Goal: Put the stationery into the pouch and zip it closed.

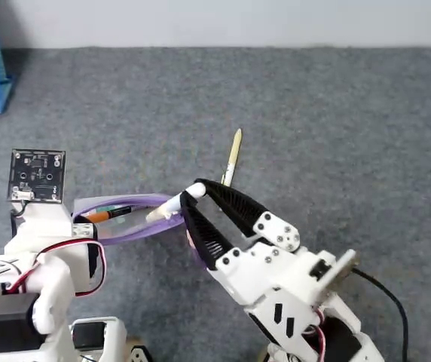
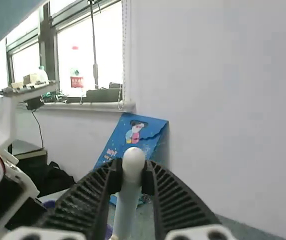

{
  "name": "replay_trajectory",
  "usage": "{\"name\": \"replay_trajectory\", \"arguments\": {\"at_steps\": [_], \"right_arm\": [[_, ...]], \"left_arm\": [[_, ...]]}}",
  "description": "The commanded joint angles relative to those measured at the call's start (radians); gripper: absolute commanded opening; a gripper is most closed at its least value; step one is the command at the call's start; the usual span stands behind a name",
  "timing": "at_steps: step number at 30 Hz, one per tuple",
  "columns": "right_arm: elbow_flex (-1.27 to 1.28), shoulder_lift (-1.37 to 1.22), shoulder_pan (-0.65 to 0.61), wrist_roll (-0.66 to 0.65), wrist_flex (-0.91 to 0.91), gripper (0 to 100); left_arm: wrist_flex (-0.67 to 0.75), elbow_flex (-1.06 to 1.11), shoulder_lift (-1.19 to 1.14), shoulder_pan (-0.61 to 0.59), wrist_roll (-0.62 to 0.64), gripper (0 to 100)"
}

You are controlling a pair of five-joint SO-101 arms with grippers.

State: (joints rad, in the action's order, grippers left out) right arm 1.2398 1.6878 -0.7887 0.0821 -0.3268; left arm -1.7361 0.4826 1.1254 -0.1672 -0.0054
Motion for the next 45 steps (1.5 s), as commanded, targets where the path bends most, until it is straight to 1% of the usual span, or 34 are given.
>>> {"name": "replay_trajectory", "arguments": {"at_steps": [1,4,6,9,12,16,19,20,23,26,28,30,32,36,40,42,45], "right_arm": [[-0.006,0.010,-0.002,-0.005,-0.071,10.5],[-0.026,0.015,-0.002,-0.002,-0.122,22.9],[-0.066,0.015,-0.002,0.026,-0.163,24.8],[-0.144,0.015,-0.002,0.083,-0.222,22.3],[-0.199,0.015,-0.002,0.107,-0.272,18.2],[-0.245,0.016,0.004,0.140,-0.348,11.0],[-0.256,0.016,0.012,0.146,-0.420,3.5],[-0.256,0.016,0.031,0.146,-0.438,0.8],[-0.253,0.007,0.147,0.150,-0.492,1.7],[-0.249,0.004,0.289,0.227,-0.549,0.7],[-0.247,-0.019,0.351,0.227,-0.604,0.7],[-0.247,-0.085,0.378,0.218,-0.645,0.8],[-0.247,-0.191,0.392,0.224,-0.648,0.9],[-0.253,-0.484,0.395,0.226,-0.550,0.9],[-0.258,-0.788,0.394,0.224,-0.392,1.2],[-0.261,-0.923,0.390,0.222,-0.312,5.4],[-0.327,-1.116,0.390,0.224,-0.269,17.9]], "left_arm": [[-0.017,-0.008,-0.008,0.005,0.012,1],[-0.017,-0.007,-0.006,0.005,0.012,1],[-0.017,-0.007,-0.006,0.005,0.012,1],[-0.017,0.002,-0.003,0.005,0.012,1],[-0.017,0.007,-0.003,0.005,0.012,1],[-0.017,0.005,-0.002,0.003,0.012,1],[-0.017,0.005,-0.002,-0.002,0.012,1],[-0.017,0.005,-0.002,-0.002,0.012,1],[-0.017,0.005,-0.002,-0.002,0.012,1],[-0.017,0.005,-0.002,-0.002,0.012,1],[-0.017,0.005,-0.002,-0.002,0.012,1],[-0.017,0.005,-0.002,0.002,0.012,1],[-0.017,0.005,-0.002,0.003,0.012,1],[-0.017,0.004,-0.002,-0.002,0.012,1],[-0.017,0.005,-0.002,-0.003,0.012,1],[-0.017,0.005,-0.002,-0.003,0.012,1],[-0.017,0.005,-0.002,0.000,0.012,1]]}}
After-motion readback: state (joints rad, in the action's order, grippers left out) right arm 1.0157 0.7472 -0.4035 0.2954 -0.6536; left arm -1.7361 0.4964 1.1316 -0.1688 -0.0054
